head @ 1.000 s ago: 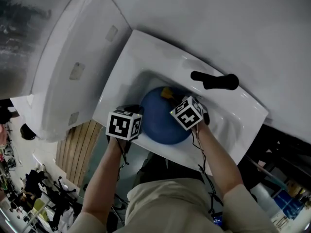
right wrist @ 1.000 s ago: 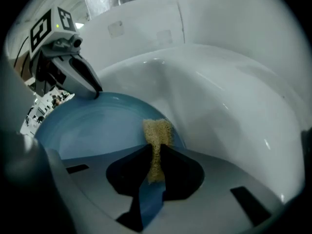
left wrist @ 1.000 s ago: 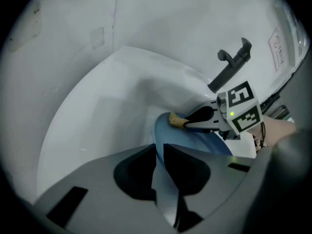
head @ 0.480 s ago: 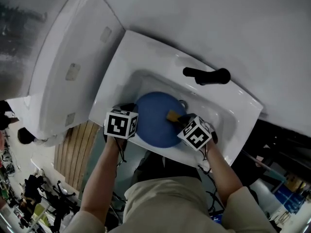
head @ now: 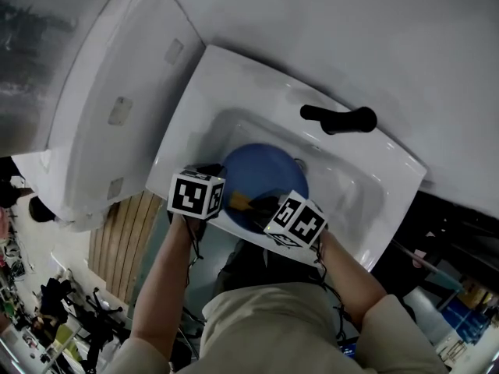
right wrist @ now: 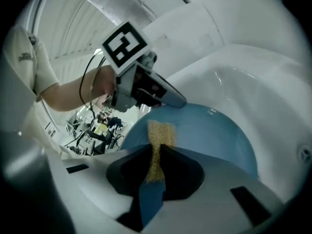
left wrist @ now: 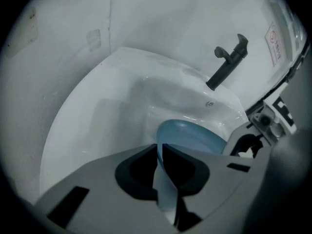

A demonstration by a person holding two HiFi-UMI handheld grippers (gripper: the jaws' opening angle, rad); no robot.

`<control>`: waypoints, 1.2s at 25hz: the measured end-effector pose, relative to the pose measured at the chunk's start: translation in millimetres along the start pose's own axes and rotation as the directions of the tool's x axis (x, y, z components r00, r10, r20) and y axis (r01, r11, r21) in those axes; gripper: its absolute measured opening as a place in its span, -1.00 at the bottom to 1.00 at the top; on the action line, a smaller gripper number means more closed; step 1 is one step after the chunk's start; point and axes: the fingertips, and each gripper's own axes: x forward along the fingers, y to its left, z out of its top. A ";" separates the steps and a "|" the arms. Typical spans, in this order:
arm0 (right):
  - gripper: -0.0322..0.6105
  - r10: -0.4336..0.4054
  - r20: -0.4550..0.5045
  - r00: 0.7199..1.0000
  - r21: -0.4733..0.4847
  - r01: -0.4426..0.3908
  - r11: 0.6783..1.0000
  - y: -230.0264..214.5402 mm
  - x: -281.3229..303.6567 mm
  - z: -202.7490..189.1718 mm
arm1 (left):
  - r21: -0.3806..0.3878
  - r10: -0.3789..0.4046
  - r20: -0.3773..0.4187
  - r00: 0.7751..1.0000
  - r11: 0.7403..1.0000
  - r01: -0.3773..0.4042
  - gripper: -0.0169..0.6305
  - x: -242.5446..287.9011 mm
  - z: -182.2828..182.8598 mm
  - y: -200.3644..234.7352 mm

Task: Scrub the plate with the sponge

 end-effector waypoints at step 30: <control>-0.70 -0.155 -0.232 0.960 -0.025 0.153 0.988 -33.5 -44.4 -61.8 | 0.064 0.050 -0.039 0.998 0.997 -0.047 -0.82 0.6 -7.0 1.0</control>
